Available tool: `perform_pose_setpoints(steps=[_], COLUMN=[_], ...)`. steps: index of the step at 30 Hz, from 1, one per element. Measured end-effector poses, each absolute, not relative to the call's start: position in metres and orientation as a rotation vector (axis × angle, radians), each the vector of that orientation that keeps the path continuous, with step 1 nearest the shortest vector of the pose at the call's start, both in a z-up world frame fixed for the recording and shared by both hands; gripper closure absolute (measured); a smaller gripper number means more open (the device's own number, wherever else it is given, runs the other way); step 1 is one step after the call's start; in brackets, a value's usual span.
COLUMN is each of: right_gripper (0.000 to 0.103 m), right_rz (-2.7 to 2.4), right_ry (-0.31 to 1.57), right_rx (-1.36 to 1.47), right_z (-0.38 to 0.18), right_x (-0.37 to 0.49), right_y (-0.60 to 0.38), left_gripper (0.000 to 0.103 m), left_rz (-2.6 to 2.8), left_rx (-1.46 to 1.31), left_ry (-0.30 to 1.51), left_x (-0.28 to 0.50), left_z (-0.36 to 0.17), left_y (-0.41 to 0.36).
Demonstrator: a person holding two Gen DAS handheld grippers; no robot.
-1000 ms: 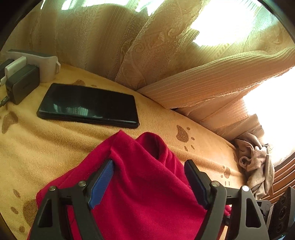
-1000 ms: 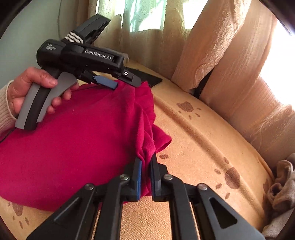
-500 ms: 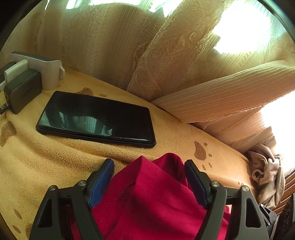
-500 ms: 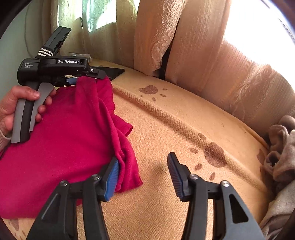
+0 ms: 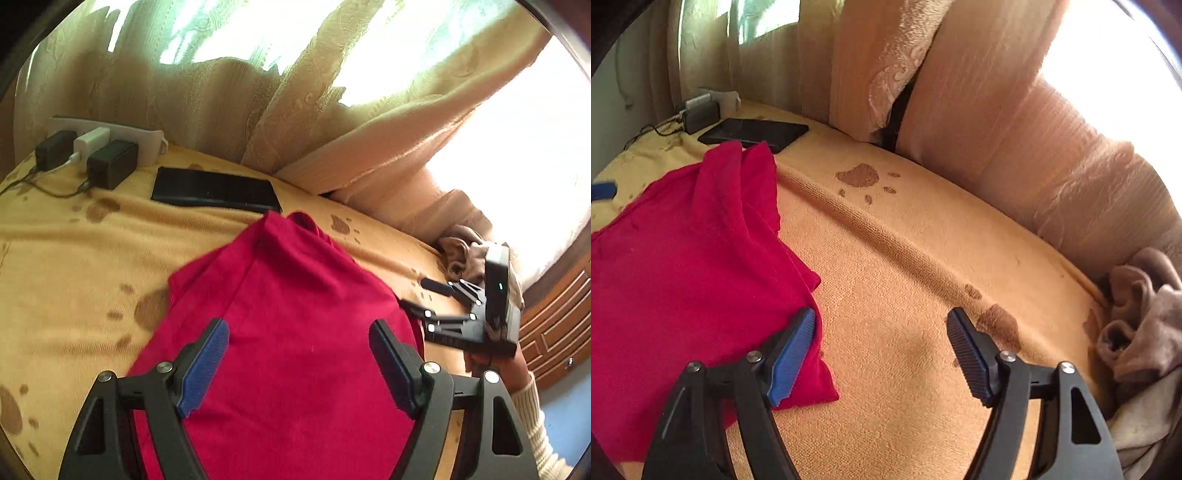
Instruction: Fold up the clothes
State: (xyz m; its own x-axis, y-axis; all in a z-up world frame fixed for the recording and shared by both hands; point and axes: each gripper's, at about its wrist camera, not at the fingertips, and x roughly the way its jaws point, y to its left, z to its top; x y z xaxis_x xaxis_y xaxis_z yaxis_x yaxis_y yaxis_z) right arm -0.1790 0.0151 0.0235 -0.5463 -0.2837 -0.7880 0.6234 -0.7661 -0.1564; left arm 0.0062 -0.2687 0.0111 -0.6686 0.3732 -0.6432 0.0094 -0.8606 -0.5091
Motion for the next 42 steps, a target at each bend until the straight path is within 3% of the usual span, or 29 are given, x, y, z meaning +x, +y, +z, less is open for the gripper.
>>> perform_pose_setpoints(steps=[6, 10, 13, 19, 23, 42], right_gripper=[0.026, 0.026, 0.025, 0.025, 0.019, 0.017], right_rz=[-2.420, -2.371, -2.200, -1.974, -1.982, -2.012], right_ry=[0.725, 0.570, 0.567, 0.714, 0.547, 0.536], right_rx=[1.072, 0.847, 0.729, 0.893, 0.976, 0.953], right_z=[0.032, 0.071, 0.085, 0.032, 0.007, 0.007], right_x=[-0.169, -0.143, -0.118, -0.135, -0.166, -0.167], right_y=[0.036, 0.015, -0.040, -0.137, -0.130, -0.126], left_gripper=[0.023, 0.023, 0.023, 0.023, 0.023, 0.023], left_rz=[2.538, 2.507, 2.508, 2.629, 2.759, 2.982], left_rx=[-1.174, -1.156, -1.145, -1.206, -1.261, -1.363], left_ry=[-0.749, -0.770, -0.756, -0.636, -0.499, -0.381], left_x=[0.073, 0.092, 0.100, 0.115, 0.122, 0.133], left_z=[-0.003, -0.006, -0.006, -0.009, -0.010, -0.008], left_y=[-0.264, -0.254, -0.247, -0.239, -0.236, -0.228])
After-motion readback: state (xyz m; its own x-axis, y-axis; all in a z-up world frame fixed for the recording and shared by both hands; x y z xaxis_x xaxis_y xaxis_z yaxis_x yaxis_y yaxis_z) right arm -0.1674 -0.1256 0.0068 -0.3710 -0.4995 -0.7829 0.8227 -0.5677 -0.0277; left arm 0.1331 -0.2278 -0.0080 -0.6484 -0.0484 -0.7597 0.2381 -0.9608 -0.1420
